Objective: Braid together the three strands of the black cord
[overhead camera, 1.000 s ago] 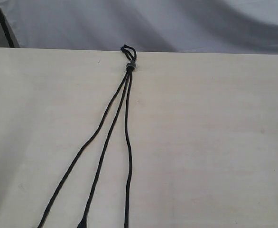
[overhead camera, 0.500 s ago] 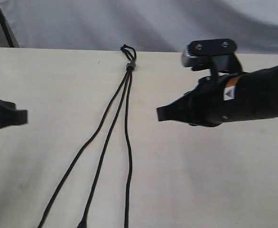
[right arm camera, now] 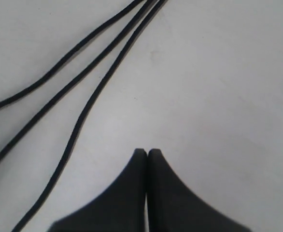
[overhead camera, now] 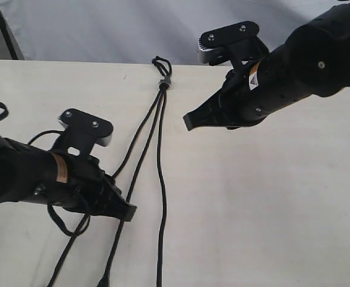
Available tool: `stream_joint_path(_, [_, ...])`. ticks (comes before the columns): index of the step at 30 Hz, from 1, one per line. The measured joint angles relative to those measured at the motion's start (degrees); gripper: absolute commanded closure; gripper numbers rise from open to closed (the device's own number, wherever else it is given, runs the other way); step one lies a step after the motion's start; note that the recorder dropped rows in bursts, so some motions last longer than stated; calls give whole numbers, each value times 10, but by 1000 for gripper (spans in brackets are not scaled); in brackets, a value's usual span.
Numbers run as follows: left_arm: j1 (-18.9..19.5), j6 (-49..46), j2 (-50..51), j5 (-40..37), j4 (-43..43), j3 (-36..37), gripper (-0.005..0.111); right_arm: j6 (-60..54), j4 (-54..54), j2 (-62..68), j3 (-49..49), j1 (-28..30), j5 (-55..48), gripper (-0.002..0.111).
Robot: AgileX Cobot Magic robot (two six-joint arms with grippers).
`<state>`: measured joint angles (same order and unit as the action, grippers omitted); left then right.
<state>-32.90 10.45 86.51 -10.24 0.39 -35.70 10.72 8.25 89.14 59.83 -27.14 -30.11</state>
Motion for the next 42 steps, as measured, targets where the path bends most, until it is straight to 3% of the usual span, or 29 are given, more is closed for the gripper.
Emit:
stream_joint_path(5, [-35, 0, 52, -22, 0, -42, 63, 0, 4, 7, 0, 0, -20, 108])
stream_joint_path(9, [-48, 0, 93, -43, 0, -74, 61, 0, 20, 10, 0, 0, -21, 108])
stream_joint_path(22, [-46, 15, 147, -53, 0, -115, 62, 1, 33, 10, 0, 0, -32, 108])
stream_joint_path(27, [3, 30, 147, -53, 0, -115, 62, 1, 33, 10, 0, 0, -32, 108])
stream_joint_path(31, [-10, 26, 149, -51, 0, -115, 62, 1, 33, 10, 0, 0, -32, 108])
stream_joint_path(35, [-14, 23, 178, -44, 1, -118, 75, 1, 33, 10, 0, 0, -32, 108])
stream_joint_path(39, [-14, 19, 188, -25, 2, -121, 106, 1, 33, 10, 0, 0, -32, 108])
stream_joint_path(42, [-14, 15, 188, -21, 2, -121, 107, 1, 33, 10, 0, 0, -32, 108])
